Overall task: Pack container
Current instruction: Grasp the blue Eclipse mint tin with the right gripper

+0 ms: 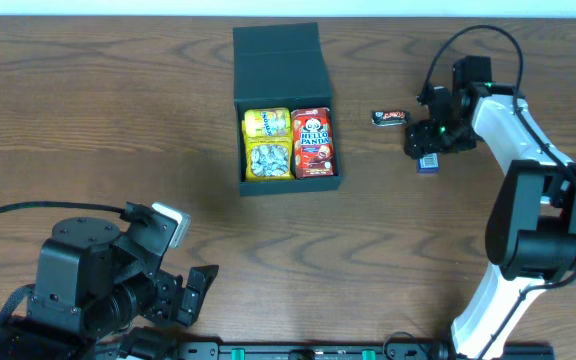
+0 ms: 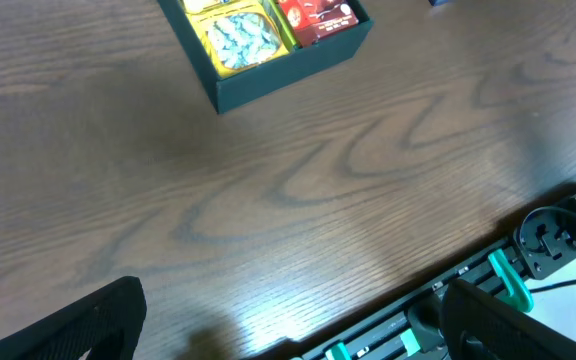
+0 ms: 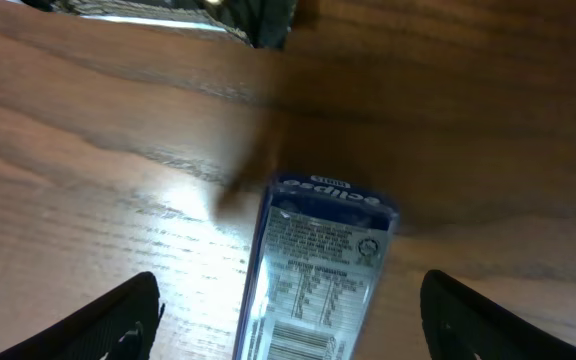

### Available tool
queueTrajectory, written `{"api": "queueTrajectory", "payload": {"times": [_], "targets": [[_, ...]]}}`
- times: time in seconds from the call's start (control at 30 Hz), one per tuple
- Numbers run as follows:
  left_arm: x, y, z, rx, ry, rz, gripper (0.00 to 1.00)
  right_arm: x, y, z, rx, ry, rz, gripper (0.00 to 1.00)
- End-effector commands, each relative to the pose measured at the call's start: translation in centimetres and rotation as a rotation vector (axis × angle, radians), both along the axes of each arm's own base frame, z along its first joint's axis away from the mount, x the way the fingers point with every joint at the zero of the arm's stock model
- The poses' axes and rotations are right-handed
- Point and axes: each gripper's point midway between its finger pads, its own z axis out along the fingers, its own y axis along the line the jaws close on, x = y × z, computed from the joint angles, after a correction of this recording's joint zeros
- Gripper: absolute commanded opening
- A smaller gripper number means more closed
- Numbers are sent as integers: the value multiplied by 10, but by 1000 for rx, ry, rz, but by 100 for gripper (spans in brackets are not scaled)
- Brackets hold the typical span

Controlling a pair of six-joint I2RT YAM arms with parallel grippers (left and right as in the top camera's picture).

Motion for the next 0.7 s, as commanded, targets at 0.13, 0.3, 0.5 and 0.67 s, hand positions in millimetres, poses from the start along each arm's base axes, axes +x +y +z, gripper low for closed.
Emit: {"api": "queueTrajectory", "payload": {"times": [0.13, 0.3, 0.5, 0.67], "targets": [[-1, 0, 1, 5, -10, -15, 95, 4, -3, -11, 1, -26, -94, 75], [-1, 0, 1, 5, -10, -15, 95, 8, -3, -14, 2, -48, -100, 74], [-1, 0, 1, 5, -10, -15, 95, 9, -5, -14, -6, -56, -101, 71], [-1, 0, 1, 5, -10, -15, 95, 7, -5, -19, -9, -41, -102, 69]]}}
